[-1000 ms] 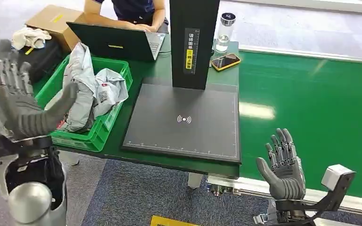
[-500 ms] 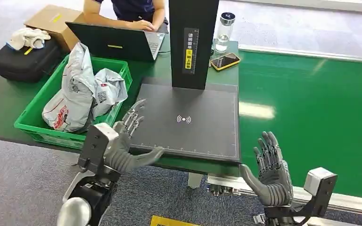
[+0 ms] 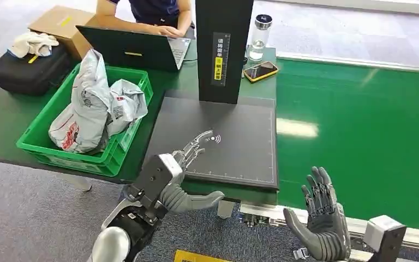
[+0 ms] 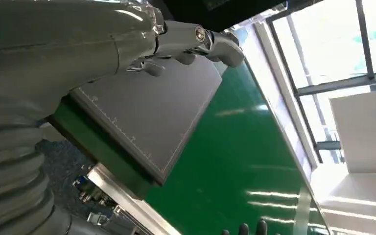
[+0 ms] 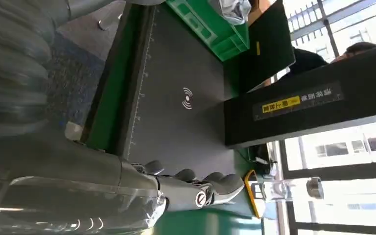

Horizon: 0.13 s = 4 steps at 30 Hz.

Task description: Moved the parcel from conveyor to table for the left to box.

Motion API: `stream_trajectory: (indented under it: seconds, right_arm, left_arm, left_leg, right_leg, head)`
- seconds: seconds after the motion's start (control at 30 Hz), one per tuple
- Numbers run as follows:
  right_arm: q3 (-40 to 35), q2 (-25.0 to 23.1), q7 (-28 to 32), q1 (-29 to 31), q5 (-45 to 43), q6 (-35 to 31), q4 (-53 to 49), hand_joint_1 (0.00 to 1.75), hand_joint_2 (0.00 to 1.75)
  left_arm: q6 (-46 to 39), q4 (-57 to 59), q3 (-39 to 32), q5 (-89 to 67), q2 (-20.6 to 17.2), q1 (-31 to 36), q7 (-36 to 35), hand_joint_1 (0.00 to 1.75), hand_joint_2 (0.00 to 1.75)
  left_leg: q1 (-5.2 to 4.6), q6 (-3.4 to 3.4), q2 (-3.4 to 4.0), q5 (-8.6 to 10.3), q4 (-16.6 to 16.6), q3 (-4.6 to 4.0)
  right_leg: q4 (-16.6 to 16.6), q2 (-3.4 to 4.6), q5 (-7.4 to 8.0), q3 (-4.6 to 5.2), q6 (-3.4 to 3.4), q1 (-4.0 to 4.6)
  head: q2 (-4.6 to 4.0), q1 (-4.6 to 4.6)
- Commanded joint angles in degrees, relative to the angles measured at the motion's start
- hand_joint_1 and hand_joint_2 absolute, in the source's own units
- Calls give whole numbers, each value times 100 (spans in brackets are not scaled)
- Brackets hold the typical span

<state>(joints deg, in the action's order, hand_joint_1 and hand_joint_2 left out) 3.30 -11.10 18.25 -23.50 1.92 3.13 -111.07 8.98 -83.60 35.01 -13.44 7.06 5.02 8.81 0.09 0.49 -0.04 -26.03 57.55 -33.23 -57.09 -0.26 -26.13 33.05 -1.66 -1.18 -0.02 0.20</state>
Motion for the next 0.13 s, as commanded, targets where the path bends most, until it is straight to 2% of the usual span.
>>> stream_trajectory:
  seconds: [0.03, 0.13]
  right_arm:
    - [174, -184, -34, -306, -34, 151, -26, 0, 175]
    - [172, -175, -39, -230, -99, 239, 163, 0, 175]
  left_arm:
    - [-151, 438, 119, 119, -175, 145, -29, 0, 175]
    - [-309, 348, 54, 43, -229, -51, -62, 0, 175]
  left_leg:
    - [4, -6, -5, -1, -13, 23]
    - [3, -5, 5, -2, -12, 21]
  right_leg:
    - [12, -4, -3, -24, 12, 5]
    - [11, 6, -1, -20, 9, 3]
  head:
    - [-2, 0]
    - [0, 0]
